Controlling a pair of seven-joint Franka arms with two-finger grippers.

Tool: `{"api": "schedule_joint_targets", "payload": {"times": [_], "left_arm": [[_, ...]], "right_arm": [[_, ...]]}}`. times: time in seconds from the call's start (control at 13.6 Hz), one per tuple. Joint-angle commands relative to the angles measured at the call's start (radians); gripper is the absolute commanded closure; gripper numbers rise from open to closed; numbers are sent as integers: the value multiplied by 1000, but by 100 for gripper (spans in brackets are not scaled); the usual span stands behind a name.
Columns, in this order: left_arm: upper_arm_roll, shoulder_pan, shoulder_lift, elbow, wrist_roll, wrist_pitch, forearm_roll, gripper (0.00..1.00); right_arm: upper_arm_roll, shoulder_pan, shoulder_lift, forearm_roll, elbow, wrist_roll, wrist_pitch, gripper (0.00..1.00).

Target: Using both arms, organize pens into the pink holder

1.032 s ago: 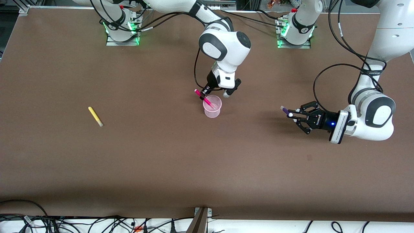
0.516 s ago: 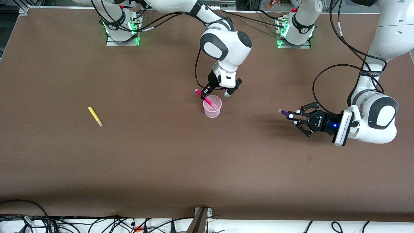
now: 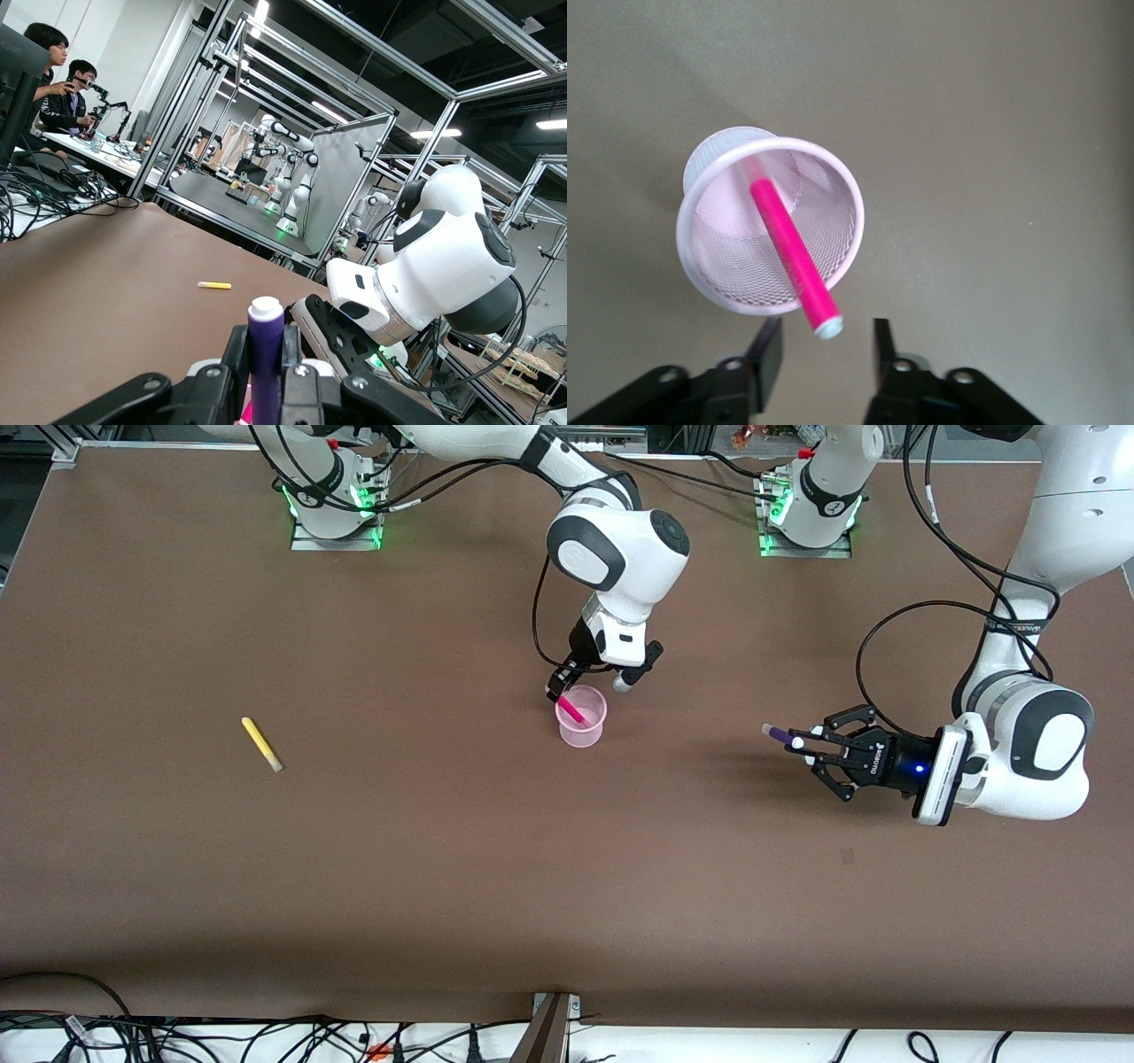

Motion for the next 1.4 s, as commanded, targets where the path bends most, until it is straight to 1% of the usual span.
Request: {"api": "schedule_joint_targets", "payload": {"times": [0.0,0.15,0.22,0.29,0.44,0.52,0.59,0.66,0.81,0.88,0.96,1.03,1.18,1.25,1.33], "left_arm": [[-3,3,13,19,29,-20,-24,100],[-6,0,11,19,29,-18,-25,100],[-15,0,10,19,26,-15,-25,100],[-22,-1,10,19,26,-11,-25,100],[-24,-30,11,19,26,0,-28,100],[-26,-40,10,18,27,18,-28,100],[-26,-61,5,18,27,34,-28,100],[-26,-82,4,16,27,49,-28,100],[-26,-136,5,7,27,64,-30,100],[-26,-159,4,3,30,86,-30,100],[-24,-196,5,2,32,95,-33,100],[-24,-222,5,-2,36,135,-44,100],[-24,-283,10,-22,41,205,-51,100],[-26,-311,8,-36,44,259,-73,100],[-26,-340,8,-66,76,294,-105,100]], "right_arm": [[-15,12,5,-14,27,-1,-28,0],[-14,1,-12,-6,63,-31,-91,0],[-14,-11,-29,6,76,-90,-134,0],[-17,-39,-71,50,94,-147,-172,0],[-18,-123,-197,161,88,-191,-238,0],[-35,-166,-255,196,87,-171,-328,0],[-61,-200,-294,224,88,-181,-405,0],[-90,-245,-343,261,87,-182,-447,0],[-167,-345,-417,382,87,-201,-514,0],[-222,-376,-444,405,87,-238,-542,0],[-288,-381,-455,407,87,-282,-556,0],[-354,-382,-464,407,82,-334,-559,0],[-467,-382,-475,411,39,-434,-538,0],[-517,-382,-495,424,-13,-465,-500,0],[-560,-382,-526,442,-95,-494,-439,0]]}}
